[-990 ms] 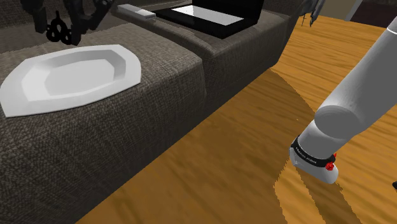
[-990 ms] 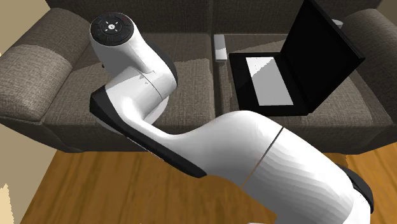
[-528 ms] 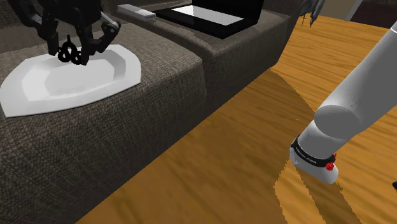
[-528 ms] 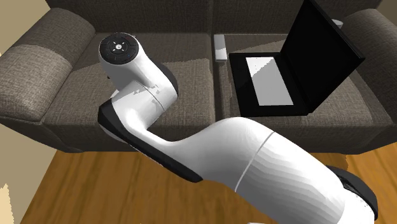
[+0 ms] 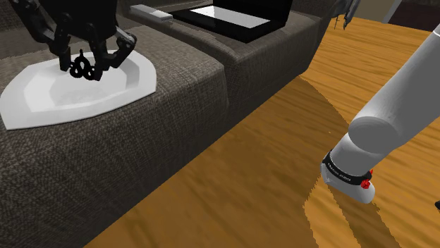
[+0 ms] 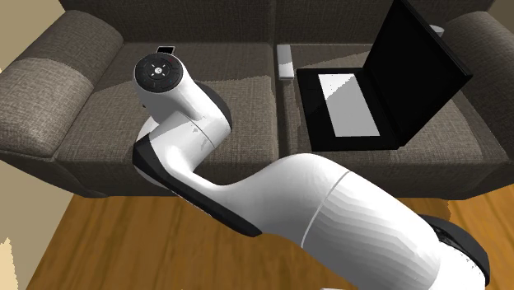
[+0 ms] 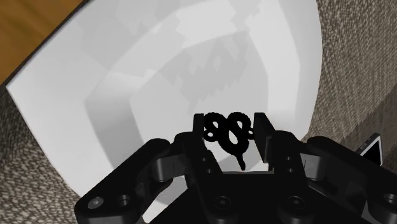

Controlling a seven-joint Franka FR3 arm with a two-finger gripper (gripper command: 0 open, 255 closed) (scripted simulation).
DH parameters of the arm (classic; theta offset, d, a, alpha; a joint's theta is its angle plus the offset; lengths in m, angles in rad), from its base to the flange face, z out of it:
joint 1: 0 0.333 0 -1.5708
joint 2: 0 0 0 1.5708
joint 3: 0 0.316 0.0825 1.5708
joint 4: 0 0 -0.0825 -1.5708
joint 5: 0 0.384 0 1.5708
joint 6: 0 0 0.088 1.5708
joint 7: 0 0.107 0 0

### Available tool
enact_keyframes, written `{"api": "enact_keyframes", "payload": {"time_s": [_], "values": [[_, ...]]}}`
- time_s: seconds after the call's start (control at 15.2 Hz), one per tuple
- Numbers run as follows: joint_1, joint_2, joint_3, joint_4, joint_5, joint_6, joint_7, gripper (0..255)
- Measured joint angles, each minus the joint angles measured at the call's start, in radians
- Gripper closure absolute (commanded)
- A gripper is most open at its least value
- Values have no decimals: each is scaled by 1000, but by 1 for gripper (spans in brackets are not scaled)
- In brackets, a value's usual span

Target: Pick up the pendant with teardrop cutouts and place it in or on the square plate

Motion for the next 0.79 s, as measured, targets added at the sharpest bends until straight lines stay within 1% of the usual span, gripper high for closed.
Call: {"api": "enact_keyframes", "payload": {"time_s": [0.07, 0.13, 0.53, 0.59, 0.79], "values": [[0, 0, 0, 0, 0, 0, 0, 255], [0, 0, 0, 0, 0, 0, 0, 0], [0, 0, 0, 0, 0, 0, 0, 0], [-2, -17, -6, 2, 20, -9, -14, 0], [2, -104, -41, 21, 122, -68, -72, 0]]}}
